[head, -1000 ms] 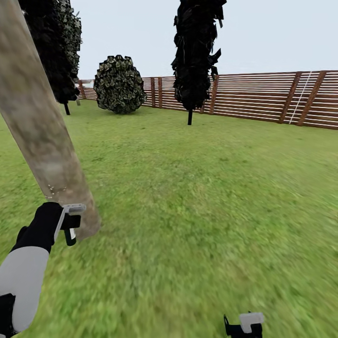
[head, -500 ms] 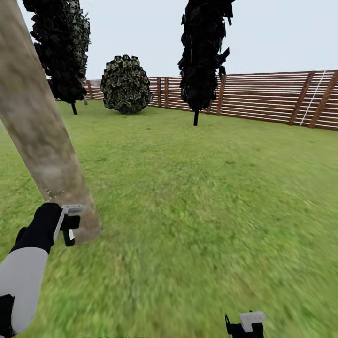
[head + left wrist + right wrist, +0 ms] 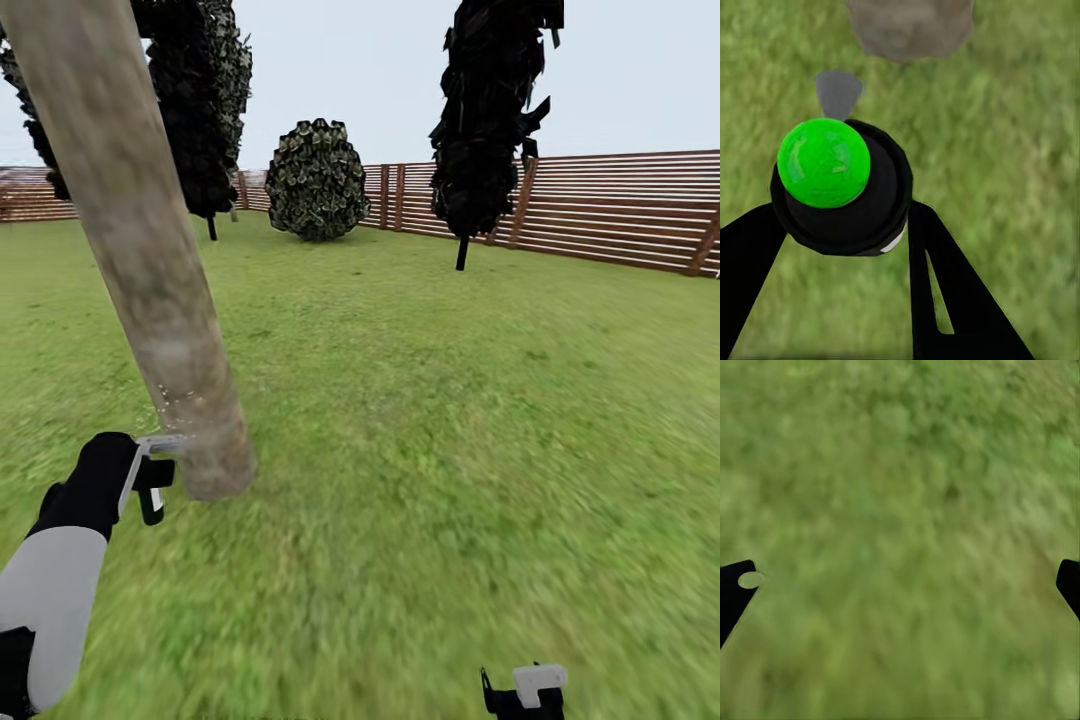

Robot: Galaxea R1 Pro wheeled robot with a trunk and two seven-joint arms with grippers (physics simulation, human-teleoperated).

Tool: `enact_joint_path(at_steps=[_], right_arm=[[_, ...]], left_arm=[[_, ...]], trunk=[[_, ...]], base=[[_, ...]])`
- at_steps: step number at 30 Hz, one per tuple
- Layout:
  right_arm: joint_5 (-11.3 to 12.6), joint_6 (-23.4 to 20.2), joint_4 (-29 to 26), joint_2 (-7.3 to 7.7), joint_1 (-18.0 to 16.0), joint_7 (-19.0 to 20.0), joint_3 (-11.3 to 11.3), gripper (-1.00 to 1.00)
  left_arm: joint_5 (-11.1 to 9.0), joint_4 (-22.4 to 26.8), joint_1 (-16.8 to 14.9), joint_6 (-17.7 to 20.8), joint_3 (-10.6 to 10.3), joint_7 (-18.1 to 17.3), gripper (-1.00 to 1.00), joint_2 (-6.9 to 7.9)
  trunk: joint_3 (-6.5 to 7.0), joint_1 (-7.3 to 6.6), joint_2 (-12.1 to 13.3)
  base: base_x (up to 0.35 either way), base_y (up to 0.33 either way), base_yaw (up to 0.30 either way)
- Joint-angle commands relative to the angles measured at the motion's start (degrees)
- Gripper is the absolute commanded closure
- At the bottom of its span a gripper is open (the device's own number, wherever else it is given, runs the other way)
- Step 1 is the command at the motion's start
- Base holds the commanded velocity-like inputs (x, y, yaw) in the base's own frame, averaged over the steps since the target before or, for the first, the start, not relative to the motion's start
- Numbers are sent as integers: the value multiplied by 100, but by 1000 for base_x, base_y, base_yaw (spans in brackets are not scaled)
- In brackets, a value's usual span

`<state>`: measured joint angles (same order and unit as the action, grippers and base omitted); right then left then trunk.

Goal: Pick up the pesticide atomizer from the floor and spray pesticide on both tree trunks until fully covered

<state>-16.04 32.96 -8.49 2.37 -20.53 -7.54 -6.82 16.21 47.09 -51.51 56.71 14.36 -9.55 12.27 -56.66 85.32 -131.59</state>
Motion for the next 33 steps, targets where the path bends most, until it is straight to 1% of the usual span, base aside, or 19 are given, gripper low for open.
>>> enact_joint_path(at_steps=[1, 5, 8, 17, 29, 33], right_arm=[[-63, 18, 6, -1, -4, -20, -39, -100], [-63, 18, 6, 0, -4, -20, -39, -100], [-64, 18, 6, 0, -4, -20, -39, -100], [-66, 18, 6, 0, -4, -20, -39, -100], [-66, 18, 6, 0, -4, -20, -39, -100], [-66, 18, 6, 0, -4, -20, -39, -100]], left_arm=[[61, 3, -6, 16, 13, -56, 100, -6], [50, 14, -8, 16, 14, -63, 100, -8], [50, 19, -8, 16, 12, -64, 100, -6], [49, 6, -8, 16, 28, -56, 100, -79], [49, -24, -8, 16, 32, -56, 100, -85], [69, -24, -8, 16, 28, -56, 100, -70]], trunk=[[-5, -1, -2], [-5, -1, -2], [-5, -1, -2], [-5, -1, -2], [-5, -1, -2], [-5, -1, -2]], base=[[0, 0, 279], [0, 0, 279], [98, -155, 277], [43, -266, 9], [5, -275, 1], [148, -248, 184]])
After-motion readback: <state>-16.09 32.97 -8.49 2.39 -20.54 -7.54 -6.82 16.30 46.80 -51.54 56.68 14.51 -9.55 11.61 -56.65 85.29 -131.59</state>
